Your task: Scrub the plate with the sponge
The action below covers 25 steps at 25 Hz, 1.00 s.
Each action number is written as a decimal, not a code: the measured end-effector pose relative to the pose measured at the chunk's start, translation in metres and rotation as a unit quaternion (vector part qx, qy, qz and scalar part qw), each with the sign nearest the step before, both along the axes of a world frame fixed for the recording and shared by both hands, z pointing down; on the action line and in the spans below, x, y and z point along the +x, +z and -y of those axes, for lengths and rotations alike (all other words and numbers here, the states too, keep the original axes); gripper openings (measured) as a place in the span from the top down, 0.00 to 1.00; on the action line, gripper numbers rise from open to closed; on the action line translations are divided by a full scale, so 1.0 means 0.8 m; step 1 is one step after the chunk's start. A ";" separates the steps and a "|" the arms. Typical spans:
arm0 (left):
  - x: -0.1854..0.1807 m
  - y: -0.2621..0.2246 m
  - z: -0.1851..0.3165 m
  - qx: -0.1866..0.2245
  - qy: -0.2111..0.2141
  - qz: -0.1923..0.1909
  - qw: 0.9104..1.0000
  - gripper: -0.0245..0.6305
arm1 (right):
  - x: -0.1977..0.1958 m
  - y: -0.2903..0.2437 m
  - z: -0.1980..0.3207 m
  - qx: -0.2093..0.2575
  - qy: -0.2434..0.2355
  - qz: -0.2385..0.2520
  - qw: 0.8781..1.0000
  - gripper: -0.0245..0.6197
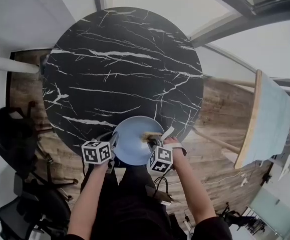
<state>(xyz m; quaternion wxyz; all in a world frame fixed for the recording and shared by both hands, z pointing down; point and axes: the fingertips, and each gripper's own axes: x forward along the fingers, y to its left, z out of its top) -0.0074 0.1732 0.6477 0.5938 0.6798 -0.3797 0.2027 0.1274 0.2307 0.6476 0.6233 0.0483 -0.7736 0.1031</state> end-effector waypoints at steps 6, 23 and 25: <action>0.000 0.000 0.000 -0.002 -0.003 0.000 1.000 0.91 | 0.018 0.003 -0.039 -0.032 -0.025 -0.035 0.999 0.93; 0.010 -0.001 -0.007 -0.007 -0.010 0.006 1.000 0.93 | -0.008 -0.075 0.057 0.074 0.187 0.095 0.975 0.93; 0.014 0.000 0.001 -0.002 -0.009 0.008 1.000 0.93 | -0.009 -0.070 0.080 0.097 0.175 0.089 0.976 0.93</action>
